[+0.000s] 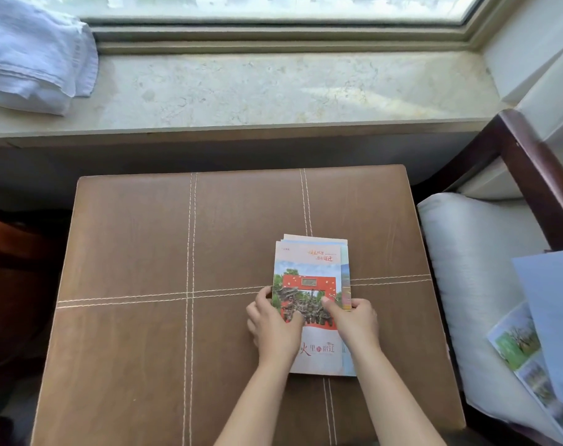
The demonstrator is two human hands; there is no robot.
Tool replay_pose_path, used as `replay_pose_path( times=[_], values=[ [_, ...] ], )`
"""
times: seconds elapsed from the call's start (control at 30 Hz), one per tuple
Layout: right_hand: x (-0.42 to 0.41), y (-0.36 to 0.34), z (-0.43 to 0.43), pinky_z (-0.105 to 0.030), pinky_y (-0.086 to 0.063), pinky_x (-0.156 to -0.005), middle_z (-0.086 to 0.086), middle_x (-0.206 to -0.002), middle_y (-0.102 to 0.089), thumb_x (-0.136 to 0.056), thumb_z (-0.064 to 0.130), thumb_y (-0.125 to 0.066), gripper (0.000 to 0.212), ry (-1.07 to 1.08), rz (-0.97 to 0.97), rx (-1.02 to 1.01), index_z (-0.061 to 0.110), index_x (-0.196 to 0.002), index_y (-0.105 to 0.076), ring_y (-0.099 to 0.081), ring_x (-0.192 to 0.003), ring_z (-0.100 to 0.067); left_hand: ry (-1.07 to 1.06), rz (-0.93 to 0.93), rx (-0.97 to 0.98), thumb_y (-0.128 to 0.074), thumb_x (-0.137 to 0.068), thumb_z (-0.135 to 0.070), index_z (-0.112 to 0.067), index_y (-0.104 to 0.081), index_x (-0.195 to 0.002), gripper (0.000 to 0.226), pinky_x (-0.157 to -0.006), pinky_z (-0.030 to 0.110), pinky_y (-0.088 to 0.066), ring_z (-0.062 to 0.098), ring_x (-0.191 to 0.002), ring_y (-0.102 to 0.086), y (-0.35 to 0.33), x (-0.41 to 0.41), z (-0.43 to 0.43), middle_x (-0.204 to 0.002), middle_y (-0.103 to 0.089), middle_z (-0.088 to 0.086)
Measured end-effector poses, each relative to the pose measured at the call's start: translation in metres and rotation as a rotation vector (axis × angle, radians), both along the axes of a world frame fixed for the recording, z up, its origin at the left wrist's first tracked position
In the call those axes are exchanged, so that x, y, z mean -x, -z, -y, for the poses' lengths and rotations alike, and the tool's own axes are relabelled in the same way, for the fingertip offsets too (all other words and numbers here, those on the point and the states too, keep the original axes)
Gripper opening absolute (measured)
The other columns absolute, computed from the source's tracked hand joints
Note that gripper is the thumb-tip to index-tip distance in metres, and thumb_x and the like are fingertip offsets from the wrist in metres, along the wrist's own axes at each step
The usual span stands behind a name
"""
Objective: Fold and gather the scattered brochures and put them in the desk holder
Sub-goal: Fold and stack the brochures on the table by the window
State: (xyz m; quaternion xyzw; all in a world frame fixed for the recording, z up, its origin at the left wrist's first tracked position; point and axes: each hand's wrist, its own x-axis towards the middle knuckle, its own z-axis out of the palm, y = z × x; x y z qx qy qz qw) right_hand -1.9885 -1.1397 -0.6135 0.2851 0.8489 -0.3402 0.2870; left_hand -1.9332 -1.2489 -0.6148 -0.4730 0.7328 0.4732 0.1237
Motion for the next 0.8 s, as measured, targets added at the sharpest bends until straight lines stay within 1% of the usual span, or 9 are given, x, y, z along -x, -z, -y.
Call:
replay_pose_path(
  times=[0.1, 0.2, 0.3, 0.4, 0.47, 0.53, 0.63, 0.7, 0.8],
  values=[
    [-0.003, -0.005, 0.005, -0.039, -0.04, -0.095, -0.007, -0.117, -0.046, -0.077, 0.034, -0.07, 0.037, -0.032, 0.01, -0.007, 0.016, -0.106, -0.058, -0.044, -0.119, -0.029, -0.012, 0.073, -0.103, -0.064, -0.082, -0.024, -0.015, -0.046, -0.13, 0.052, -0.104, 0.037, -0.034, 0.032, -0.126, -0.037, 0.003, 0.009, 0.013, -0.134, -0.041, 0.011],
    [-0.014, -0.016, 0.003, -0.037, -0.05, -0.079, -0.003, -0.106, -0.058, -0.079, 0.013, -0.067, 0.027, 0.064, -0.134, 0.272, 0.013, -0.103, -0.056, -0.06, -0.099, -0.023, -0.078, -0.108, -0.287, -0.066, -0.082, -0.013, -0.014, -0.056, -0.11, 0.03, -0.096, 0.049, -0.048, 0.031, -0.114, -0.053, -0.007, 0.01, 0.02, -0.12, -0.055, 0.015],
    [-0.019, -0.036, -0.007, -0.031, -0.057, -0.073, 0.001, -0.094, -0.07, -0.078, -0.007, -0.063, 0.04, 0.093, -0.308, 0.475, 0.018, -0.108, -0.057, -0.068, -0.089, -0.014, -0.048, -0.454, -0.445, -0.064, -0.082, 0.0, -0.016, -0.051, -0.101, 0.028, -0.075, 0.028, -0.056, 0.017, -0.092, -0.063, -0.033, 0.007, 0.02, -0.101, -0.064, 0.011],
    [-0.016, -0.051, -0.019, -0.014, -0.052, -0.066, 0.01, -0.083, -0.073, -0.071, -0.019, -0.06, 0.046, 0.09, -0.447, 0.553, 0.015, -0.101, -0.062, -0.068, -0.079, 0.001, 0.061, -0.616, -0.504, -0.06, -0.072, 0.004, -0.014, -0.055, -0.106, 0.039, -0.077, 0.022, -0.054, 0.01, -0.092, -0.066, -0.05, 0.005, 0.012, -0.095, -0.07, 0.0],
    [-0.014, -0.056, -0.025, -0.016, -0.051, -0.068, 0.008, -0.078, -0.073, -0.069, -0.023, -0.06, 0.04, 0.068, -0.506, 0.529, 0.009, -0.093, -0.064, -0.067, -0.076, 0.001, 0.124, -0.624, -0.451, -0.058, -0.068, 0.003, -0.013, -0.058, -0.094, 0.031, -0.071, 0.019, -0.049, 0.008, -0.081, -0.063, -0.051, 0.006, 0.007, -0.085, -0.067, 0.003],
    [-0.016, -0.053, -0.026, -0.019, -0.053, -0.078, -0.001, -0.089, -0.072, -0.069, -0.025, -0.06, 0.041, 0.034, -0.523, 0.53, 0.007, -0.094, -0.066, -0.068, -0.085, -0.006, 0.156, -0.614, -0.419, -0.058, -0.066, 0.004, -0.013, -0.054, -0.084, 0.025, -0.069, 0.023, -0.045, 0.012, -0.076, -0.057, -0.047, 0.005, 0.003, -0.08, -0.061, 0.012],
    [-0.023, -0.037, -0.027, -0.026, -0.053, -0.084, -0.008, -0.092, -0.071, -0.071, -0.024, -0.062, 0.039, 0.098, -0.441, 0.555, 0.006, -0.096, -0.064, -0.067, -0.084, -0.013, 0.149, -0.558, -0.421, -0.059, -0.064, 0.006, -0.014, -0.058, -0.088, 0.032, -0.081, 0.037, -0.05, 0.022, -0.084, -0.062, -0.031, 0.0, -0.003, -0.086, -0.065, 0.011],
    [-0.024, -0.026, -0.03, -0.02, -0.052, -0.081, -0.008, -0.094, -0.071, -0.072, -0.023, -0.062, 0.039, 0.109, -0.412, 0.531, 0.006, -0.097, -0.065, -0.068, -0.086, -0.013, 0.154, -0.529, -0.386, -0.059, -0.064, 0.008, -0.019, -0.059, -0.088, 0.036, -0.084, 0.041, -0.051, 0.028, -0.088, -0.063, -0.023, -0.005, -0.007, -0.089, -0.066, 0.01],
    [-0.023, -0.016, -0.033, -0.011, -0.05, -0.074, 0.002, -0.088, -0.071, -0.072, -0.022, -0.062, 0.046, 0.105, -0.402, 0.475, 0.021, -0.089, -0.064, -0.067, -0.08, -0.001, 0.105, -0.49, -0.369, -0.062, -0.069, 0.003, -0.03, -0.064, -0.088, 0.038, -0.081, 0.021, -0.053, 0.012, -0.088, -0.067, -0.014, -0.008, -0.013, -0.09, -0.071, -0.003]
  ],
)
